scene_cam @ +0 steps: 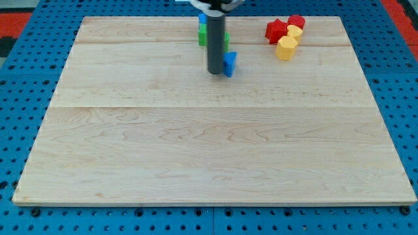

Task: Move the blue triangle to the left of yellow hexagon

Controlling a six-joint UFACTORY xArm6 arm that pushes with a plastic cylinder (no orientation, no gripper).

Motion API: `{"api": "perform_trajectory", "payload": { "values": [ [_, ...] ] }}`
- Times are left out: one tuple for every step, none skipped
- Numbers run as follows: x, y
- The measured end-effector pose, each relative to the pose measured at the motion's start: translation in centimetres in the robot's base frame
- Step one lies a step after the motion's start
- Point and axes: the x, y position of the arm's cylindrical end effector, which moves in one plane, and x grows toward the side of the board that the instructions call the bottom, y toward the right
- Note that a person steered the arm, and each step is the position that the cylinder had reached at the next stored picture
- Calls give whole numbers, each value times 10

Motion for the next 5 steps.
{"api": "perform_trajectory", "payload": {
  "values": [
    [0,32],
    [-14,39],
    [-22,18],
    [-25,-3],
    [-31,4]
  ]
}}
